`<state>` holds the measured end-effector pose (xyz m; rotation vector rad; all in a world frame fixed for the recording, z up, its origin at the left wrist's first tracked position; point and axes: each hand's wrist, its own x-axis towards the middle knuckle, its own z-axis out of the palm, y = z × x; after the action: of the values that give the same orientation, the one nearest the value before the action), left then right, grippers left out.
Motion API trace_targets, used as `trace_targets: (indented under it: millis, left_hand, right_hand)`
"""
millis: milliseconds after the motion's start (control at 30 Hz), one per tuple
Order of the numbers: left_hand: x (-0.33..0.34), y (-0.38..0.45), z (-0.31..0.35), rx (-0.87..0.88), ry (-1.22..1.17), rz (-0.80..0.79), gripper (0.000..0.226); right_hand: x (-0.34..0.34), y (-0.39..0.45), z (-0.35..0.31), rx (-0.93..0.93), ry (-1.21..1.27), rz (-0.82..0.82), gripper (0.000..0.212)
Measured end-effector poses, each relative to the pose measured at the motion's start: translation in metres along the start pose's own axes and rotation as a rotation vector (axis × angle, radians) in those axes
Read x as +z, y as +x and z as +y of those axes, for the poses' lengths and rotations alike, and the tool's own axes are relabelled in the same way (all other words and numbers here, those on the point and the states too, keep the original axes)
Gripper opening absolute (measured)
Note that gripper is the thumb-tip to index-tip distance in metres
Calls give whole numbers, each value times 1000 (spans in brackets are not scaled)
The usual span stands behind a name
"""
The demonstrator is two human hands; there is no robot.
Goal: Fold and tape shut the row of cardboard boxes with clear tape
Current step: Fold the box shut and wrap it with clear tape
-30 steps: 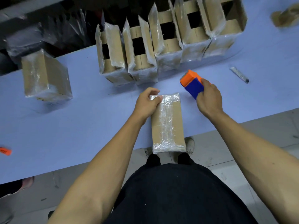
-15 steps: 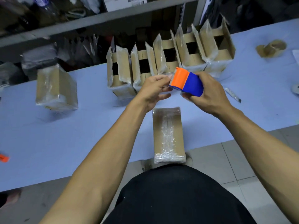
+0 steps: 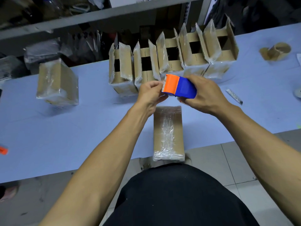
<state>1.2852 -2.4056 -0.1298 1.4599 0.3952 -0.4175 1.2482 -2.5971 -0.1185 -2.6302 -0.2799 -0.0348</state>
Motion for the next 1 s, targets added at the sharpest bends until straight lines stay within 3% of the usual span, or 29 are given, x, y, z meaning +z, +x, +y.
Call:
trace_targets:
  millis: [100,267,733,800,900,1000]
  left_hand:
    - [-9,-2,-14,113,41,116,19]
    - [-49,0,-42,91,4,317,18]
    - [-35,3,-107,-107,52,354,19]
    - [-28,7,-109,-197,-59,349,19]
    - [-33,9,-109,-425,-125,294,44]
    - [-38,11,-110,-384,95,320,42]
  right_hand:
    - [-5,-5,4,-20,-50,-78,47]
    - [-19,-25,36,67,-157,-146,35]
    - [23,-37,53,198,-90,-279,38]
    - [26,-36,54,217,-94,-276,39]
    - [27,-37,56,227,-94,-285,40]
    - [31,-40,57,228,-68,-285,42]
